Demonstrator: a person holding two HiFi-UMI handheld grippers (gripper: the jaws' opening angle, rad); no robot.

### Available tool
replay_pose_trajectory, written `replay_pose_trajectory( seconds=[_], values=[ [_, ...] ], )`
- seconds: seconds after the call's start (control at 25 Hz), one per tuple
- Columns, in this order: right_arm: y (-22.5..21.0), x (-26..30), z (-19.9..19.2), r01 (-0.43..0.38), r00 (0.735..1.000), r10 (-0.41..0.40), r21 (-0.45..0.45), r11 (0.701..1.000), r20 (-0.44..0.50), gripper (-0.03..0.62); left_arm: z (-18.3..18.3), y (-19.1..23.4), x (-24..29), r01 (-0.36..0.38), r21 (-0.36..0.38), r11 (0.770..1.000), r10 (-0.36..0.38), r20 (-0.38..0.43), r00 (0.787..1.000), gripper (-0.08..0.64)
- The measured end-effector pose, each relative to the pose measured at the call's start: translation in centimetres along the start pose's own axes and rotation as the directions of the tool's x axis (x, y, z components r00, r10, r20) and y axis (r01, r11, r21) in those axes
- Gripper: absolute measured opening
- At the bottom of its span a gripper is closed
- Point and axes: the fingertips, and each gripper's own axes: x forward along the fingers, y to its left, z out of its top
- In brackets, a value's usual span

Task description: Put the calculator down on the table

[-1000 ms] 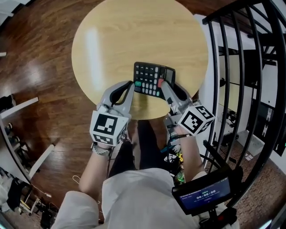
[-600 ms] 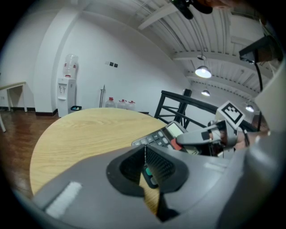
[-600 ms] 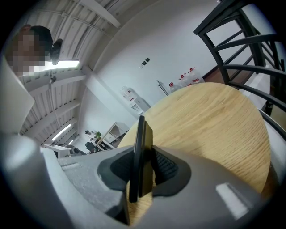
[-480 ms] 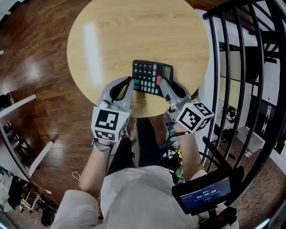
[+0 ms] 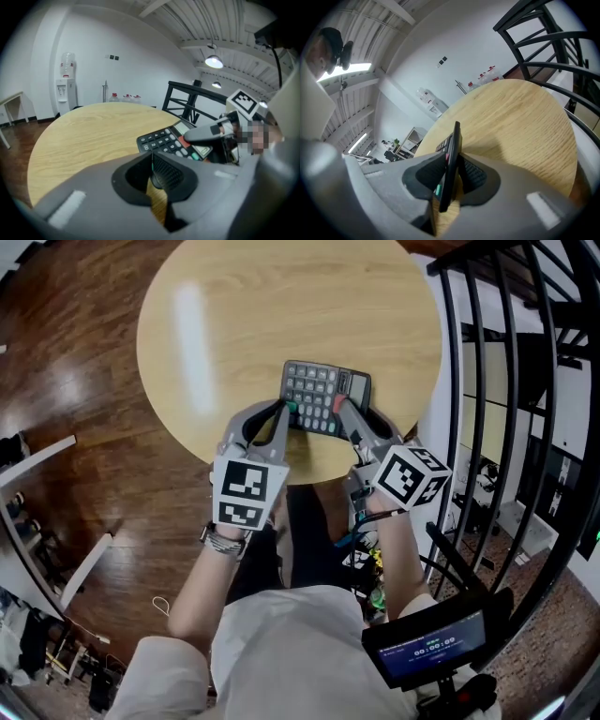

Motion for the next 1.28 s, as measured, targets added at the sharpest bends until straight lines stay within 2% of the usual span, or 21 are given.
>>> replay_pose_trajectory(
  seconds=[0.08,0.2,0.52,0.72,1.0,1.28],
  values=[
    [-0.2,0.0,0.0,0.004,1.000,-0.004,0.012,1.000,0.000,0.089,-0.3,-0.4,0.4,0.015,0.011,1.000,-0.015,-0.025,1.000,0.012],
    [-0.3,0.1,-0.2,0.007,1.000,-0.007,0.020,1.000,-0.002,0.089,-0.9,-0.7,0.6,0.033,-0.011,0.999,-0.034,-0.048,0.998,0.012],
    [-0.4,0.3,-0.5,0.013,1.000,-0.013,0.029,0.999,-0.009,0.094,-1.7,-0.7,0.7,0.036,-0.013,0.999,-0.037,-0.080,0.996,0.014],
    [-0.5,0.5,-0.5,0.015,0.999,-0.015,0.032,0.999,-0.029,0.098,-1.9,-0.5,0.8,0.025,-0.007,1.000,-0.025,-0.082,0.996,0.025],
    [-0.5,0.5,-0.6,0.019,0.997,-0.021,-0.026,0.999,-0.072,0.105,-1.8,-0.3,0.7,0.038,-0.022,0.999,-0.039,-0.074,0.997,0.046],
    [-1.3,-0.3,0.2,0.040,0.999,-0.041,-0.012,0.999,-0.035,0.117,-2.0,-0.3,0.6,0.034,-0.033,0.999,-0.036,-0.069,0.997,0.046]
  ],
)
